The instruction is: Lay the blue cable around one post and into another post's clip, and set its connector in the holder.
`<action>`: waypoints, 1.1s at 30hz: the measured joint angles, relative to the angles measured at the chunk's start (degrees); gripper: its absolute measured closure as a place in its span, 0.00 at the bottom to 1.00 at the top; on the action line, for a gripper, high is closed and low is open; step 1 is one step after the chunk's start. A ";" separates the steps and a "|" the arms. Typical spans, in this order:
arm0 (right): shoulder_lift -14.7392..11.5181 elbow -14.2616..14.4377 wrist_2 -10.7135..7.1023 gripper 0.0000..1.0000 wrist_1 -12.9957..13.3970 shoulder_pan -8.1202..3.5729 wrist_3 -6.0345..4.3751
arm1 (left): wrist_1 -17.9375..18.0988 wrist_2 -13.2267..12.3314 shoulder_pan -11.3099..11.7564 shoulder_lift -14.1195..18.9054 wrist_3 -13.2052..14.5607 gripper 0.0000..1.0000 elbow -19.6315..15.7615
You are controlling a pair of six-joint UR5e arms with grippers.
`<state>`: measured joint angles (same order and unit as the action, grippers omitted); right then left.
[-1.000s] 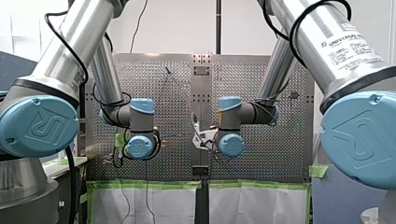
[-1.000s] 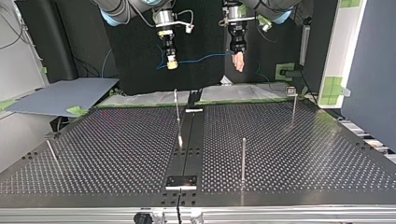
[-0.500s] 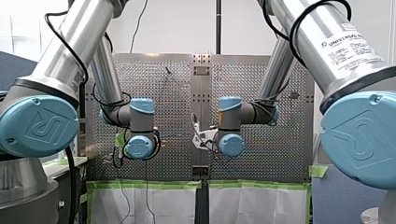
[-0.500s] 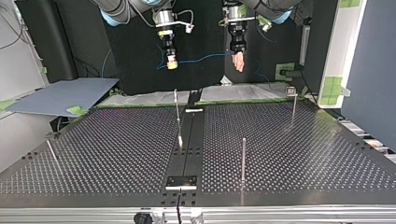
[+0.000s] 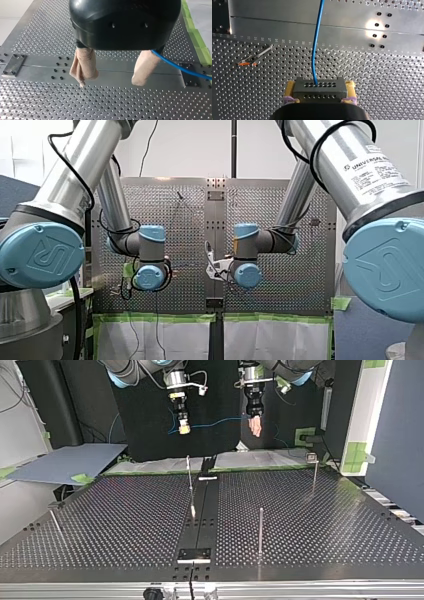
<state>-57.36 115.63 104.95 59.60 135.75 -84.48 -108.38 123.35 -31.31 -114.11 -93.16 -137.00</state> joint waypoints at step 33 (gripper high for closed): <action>2.55 0.26 0.00 1.00 -2.63 -0.97 0.09 | -0.17 -0.09 -0.09 0.00 0.00 0.00 -0.09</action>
<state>-54.82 115.89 104.95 56.97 134.78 -84.39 -108.56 123.26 -31.40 -114.11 -93.16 -137.09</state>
